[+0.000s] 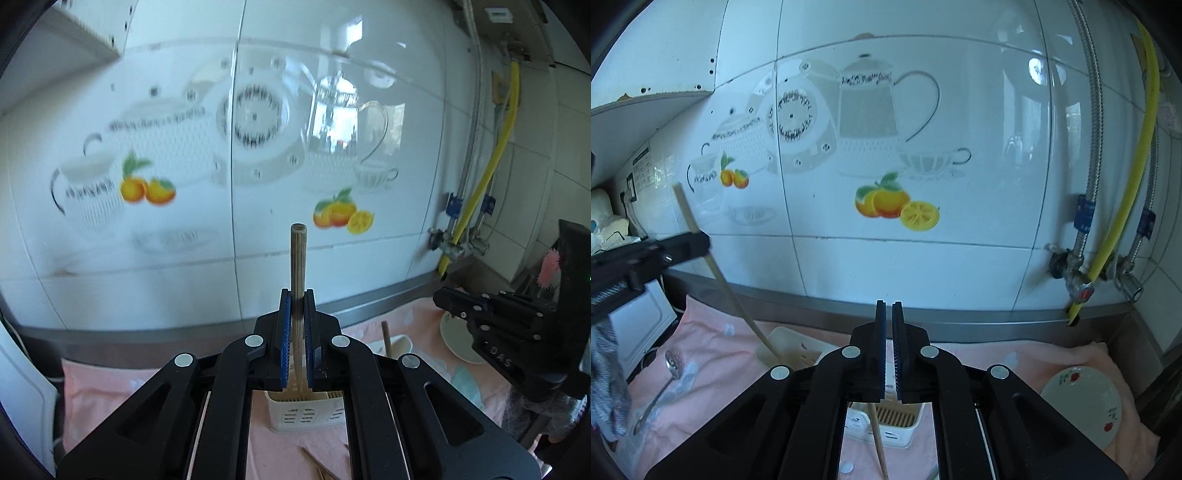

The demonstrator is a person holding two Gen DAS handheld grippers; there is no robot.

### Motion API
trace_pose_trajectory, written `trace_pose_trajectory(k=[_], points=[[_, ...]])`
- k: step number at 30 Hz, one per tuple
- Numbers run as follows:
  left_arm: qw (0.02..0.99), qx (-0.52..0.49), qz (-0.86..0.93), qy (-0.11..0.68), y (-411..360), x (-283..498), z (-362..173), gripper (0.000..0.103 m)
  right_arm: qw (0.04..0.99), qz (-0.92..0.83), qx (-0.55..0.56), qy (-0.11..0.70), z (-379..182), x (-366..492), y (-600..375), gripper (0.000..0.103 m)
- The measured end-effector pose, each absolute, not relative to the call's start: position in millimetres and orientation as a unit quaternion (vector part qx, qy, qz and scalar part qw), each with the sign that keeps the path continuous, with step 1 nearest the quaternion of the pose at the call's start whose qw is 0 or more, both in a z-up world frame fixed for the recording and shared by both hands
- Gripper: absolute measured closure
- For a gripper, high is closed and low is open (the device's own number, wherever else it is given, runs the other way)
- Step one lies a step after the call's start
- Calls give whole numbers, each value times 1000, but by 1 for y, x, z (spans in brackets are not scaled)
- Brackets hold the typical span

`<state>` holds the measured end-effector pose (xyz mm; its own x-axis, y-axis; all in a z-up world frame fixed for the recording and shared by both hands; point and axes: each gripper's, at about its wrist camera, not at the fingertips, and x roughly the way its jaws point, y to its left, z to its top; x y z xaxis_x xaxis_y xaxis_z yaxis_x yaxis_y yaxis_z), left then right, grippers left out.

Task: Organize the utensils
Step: 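Carry the chopsticks upright to the white holder with both tools, then drop the chopsticks into the holder and open both tools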

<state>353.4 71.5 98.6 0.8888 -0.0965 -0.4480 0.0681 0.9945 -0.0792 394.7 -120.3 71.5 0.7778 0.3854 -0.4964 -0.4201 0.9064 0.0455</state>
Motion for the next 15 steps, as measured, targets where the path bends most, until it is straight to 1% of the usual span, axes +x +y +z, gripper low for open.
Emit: trace_pose_trajectory(k=[10, 15], points=[[957, -36, -48, 284, 73, 377, 52, 97, 920, 256, -41, 293, 37, 403, -110, 84], [952, -37, -51, 299, 73, 381, 41, 97, 914, 259, -48, 309, 22, 413, -100, 84]])
